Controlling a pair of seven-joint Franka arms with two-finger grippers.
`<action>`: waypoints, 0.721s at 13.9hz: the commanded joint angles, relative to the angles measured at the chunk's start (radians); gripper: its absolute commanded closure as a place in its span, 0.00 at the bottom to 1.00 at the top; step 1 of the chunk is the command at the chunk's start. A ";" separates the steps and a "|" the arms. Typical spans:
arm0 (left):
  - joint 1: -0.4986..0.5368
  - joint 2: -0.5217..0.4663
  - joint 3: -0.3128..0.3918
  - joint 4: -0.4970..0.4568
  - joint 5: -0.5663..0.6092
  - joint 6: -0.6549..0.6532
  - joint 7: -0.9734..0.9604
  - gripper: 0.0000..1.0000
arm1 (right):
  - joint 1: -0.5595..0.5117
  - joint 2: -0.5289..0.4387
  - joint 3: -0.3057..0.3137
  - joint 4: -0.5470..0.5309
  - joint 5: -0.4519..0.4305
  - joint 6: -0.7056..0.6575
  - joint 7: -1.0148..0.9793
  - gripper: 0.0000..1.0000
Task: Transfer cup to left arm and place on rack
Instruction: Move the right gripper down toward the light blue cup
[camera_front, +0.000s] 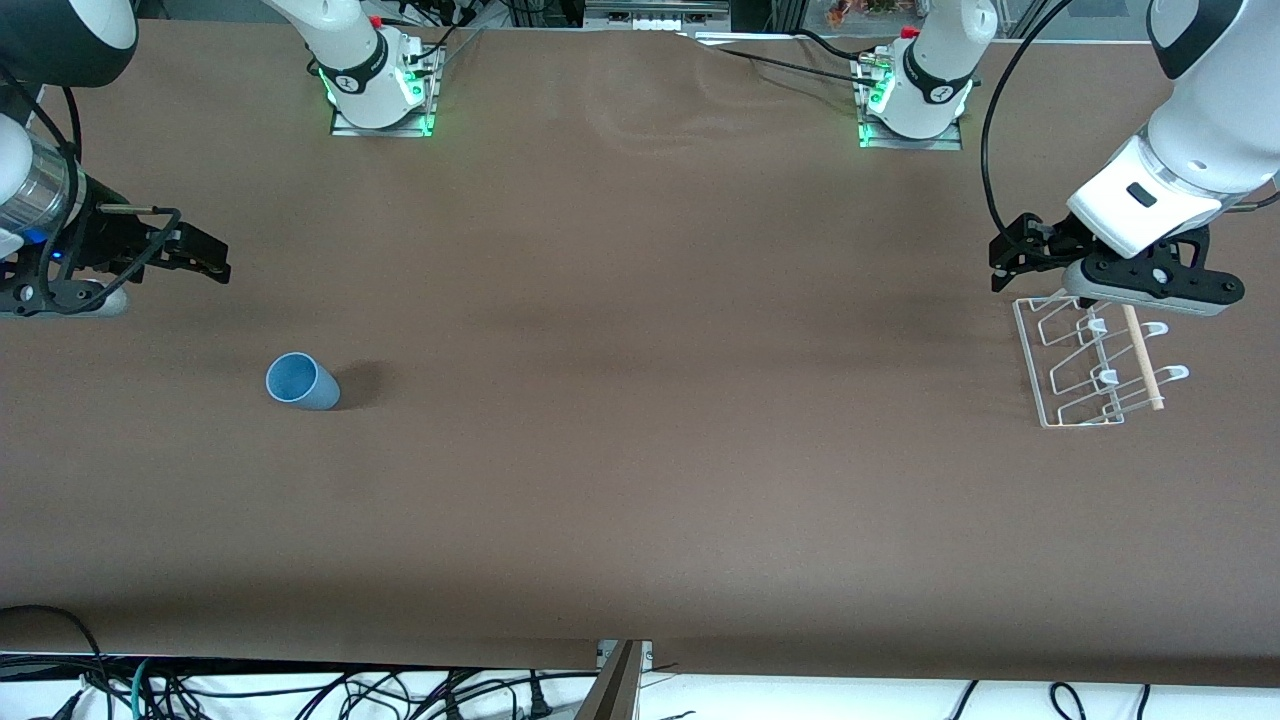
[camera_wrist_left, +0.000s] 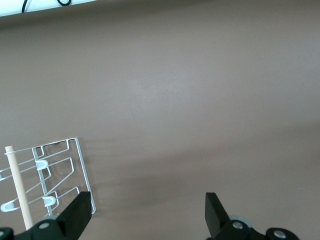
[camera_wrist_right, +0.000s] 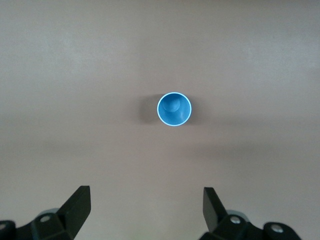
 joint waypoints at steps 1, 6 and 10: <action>0.000 -0.004 -0.012 0.007 0.019 -0.016 0.007 0.00 | -0.043 0.005 0.000 -0.012 -0.013 -0.023 -0.062 0.01; 0.002 -0.007 -0.029 0.008 0.020 -0.039 0.003 0.00 | -0.201 0.152 0.000 -0.021 -0.013 0.062 -0.366 0.01; 0.005 -0.001 -0.024 0.010 0.026 -0.028 0.013 0.00 | -0.211 0.248 0.000 -0.152 -0.013 0.306 -0.394 0.01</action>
